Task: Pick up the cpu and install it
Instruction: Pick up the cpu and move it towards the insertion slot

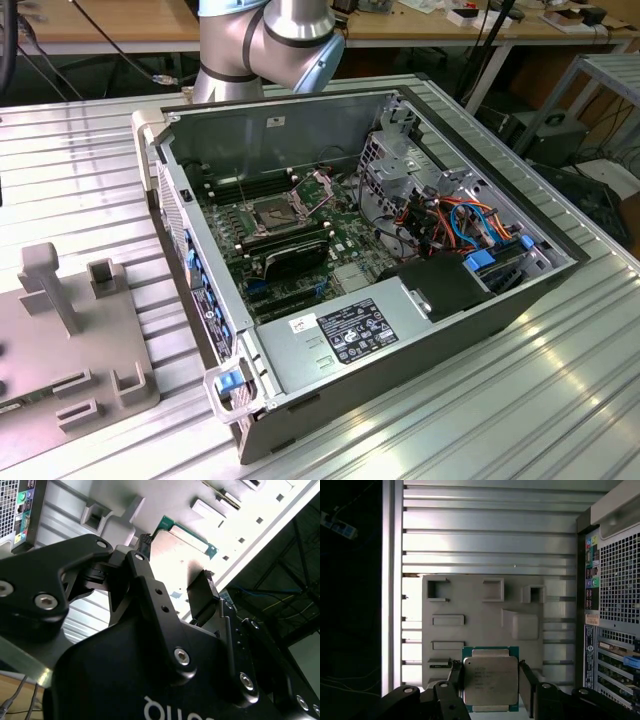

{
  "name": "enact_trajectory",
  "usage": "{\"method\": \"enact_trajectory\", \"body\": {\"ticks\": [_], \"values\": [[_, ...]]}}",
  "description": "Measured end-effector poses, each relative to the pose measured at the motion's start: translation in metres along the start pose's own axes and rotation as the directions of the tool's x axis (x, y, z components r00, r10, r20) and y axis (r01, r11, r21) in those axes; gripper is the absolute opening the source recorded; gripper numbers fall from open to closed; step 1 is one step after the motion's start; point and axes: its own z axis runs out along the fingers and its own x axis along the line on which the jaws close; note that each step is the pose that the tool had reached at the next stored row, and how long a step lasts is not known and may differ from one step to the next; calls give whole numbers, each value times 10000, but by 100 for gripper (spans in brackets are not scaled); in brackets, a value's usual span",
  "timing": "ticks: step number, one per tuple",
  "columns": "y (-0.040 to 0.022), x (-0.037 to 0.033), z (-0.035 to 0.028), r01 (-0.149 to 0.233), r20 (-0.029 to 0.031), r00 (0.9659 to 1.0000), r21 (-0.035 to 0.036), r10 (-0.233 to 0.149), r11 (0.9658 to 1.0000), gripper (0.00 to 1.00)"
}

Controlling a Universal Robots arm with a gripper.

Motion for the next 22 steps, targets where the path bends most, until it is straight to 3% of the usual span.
{"method": "enact_trajectory", "body": {"ticks": [13, 22], "values": [[-2, -142, 4, 0, 0, 10000, 0, 0, 10000, 55], [-4, -291, 7, 0, 0, 10000, 0, 0, 10000, 55]]}}
